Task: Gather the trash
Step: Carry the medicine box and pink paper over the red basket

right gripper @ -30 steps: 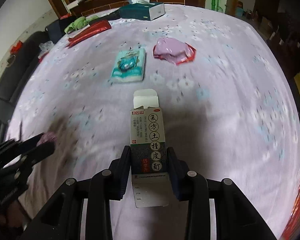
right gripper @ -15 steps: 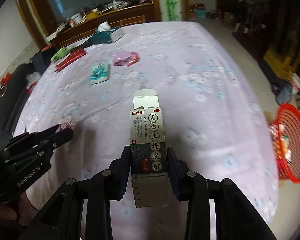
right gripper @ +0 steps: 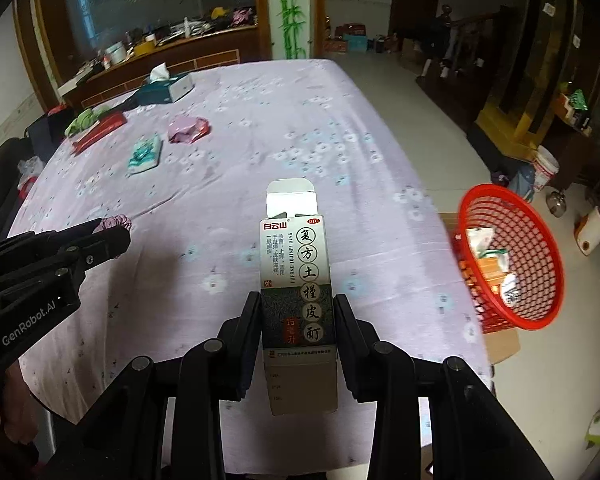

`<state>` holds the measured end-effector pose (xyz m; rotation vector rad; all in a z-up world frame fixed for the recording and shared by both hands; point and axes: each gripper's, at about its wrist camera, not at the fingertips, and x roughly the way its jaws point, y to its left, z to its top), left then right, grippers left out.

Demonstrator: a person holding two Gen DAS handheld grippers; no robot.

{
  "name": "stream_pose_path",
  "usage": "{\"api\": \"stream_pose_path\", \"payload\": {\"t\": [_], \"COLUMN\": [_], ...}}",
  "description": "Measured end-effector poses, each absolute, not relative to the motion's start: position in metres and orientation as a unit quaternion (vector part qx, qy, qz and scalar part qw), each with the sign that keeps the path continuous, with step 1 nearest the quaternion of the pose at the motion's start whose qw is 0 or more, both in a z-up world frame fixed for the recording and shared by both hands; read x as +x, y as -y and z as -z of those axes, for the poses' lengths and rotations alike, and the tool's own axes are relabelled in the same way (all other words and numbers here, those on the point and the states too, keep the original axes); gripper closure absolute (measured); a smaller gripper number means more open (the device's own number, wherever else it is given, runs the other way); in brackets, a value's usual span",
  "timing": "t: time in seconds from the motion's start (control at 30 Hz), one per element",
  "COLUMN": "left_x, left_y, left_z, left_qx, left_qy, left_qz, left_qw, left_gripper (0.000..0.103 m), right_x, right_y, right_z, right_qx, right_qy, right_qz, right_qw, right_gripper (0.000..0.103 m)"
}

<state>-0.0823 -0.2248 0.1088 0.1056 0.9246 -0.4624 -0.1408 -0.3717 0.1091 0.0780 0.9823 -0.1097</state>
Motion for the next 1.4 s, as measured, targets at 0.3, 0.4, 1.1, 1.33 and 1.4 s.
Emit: {"api": "stream_pose_path", "payload": {"t": [0.3, 0.4, 1.1, 1.33, 1.4], "left_x": [-0.090, -0.091, -0.088, -0.090, -0.091], "left_y": [0.251, 0.257, 0.271, 0.284, 0.290], "left_z": [-0.121, -0.124, -0.130, -0.130, -0.132], "left_qx": [0.068, 0.070, 0.077, 0.076, 0.076], "left_qy": [-0.427, -0.424, -0.410, -0.412, -0.410], "left_qz": [0.247, 0.251, 0.268, 0.284, 0.294], "left_qw": [0.867, 0.867, 0.868, 0.863, 0.860], "left_gripper": [0.080, 0.080, 0.080, 0.080, 0.080], "right_x": [-0.156, -0.160, -0.160, -0.165, -0.167], "right_y": [0.390, 0.393, 0.403, 0.416, 0.427], "right_z": [-0.119, -0.122, -0.133, -0.131, -0.131], "right_qx": [0.050, 0.051, 0.045, 0.067, 0.082], "right_qy": [-0.456, -0.452, -0.435, -0.435, -0.434], "right_qz": [0.071, 0.075, 0.088, 0.088, 0.093], "right_qw": [0.886, 0.887, 0.895, 0.893, 0.892], "right_gripper": [0.065, 0.065, 0.065, 0.065, 0.065]}}
